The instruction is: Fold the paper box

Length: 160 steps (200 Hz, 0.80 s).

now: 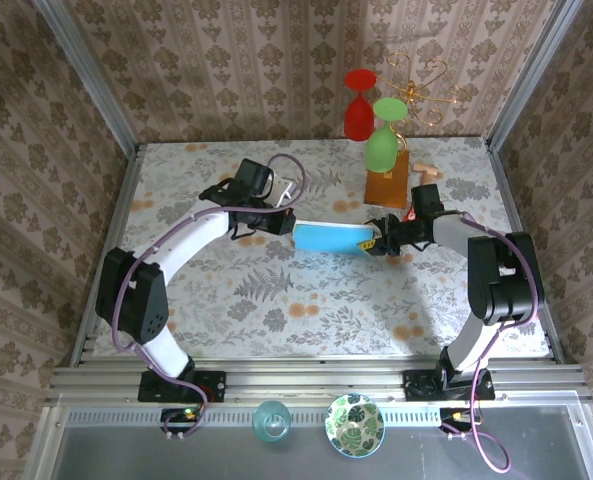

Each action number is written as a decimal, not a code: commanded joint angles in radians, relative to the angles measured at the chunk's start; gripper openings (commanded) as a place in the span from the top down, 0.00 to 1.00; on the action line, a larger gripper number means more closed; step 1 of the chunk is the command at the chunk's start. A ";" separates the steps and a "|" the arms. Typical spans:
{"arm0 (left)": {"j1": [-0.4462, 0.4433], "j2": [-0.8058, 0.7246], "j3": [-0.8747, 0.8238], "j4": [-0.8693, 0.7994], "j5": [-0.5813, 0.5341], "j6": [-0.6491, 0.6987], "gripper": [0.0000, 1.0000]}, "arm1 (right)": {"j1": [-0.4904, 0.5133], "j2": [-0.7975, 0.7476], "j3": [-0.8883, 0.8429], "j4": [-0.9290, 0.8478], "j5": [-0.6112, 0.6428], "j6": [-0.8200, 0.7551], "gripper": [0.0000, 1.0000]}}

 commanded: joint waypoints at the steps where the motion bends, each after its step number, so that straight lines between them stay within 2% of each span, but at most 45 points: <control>1: -0.018 0.031 -0.042 0.040 0.007 -0.068 0.99 | 0.003 0.005 -0.034 -0.005 0.162 0.035 0.69; 160: -0.020 0.122 -0.043 0.107 -0.034 -0.057 1.00 | -0.004 0.035 -0.026 0.023 0.173 0.050 0.65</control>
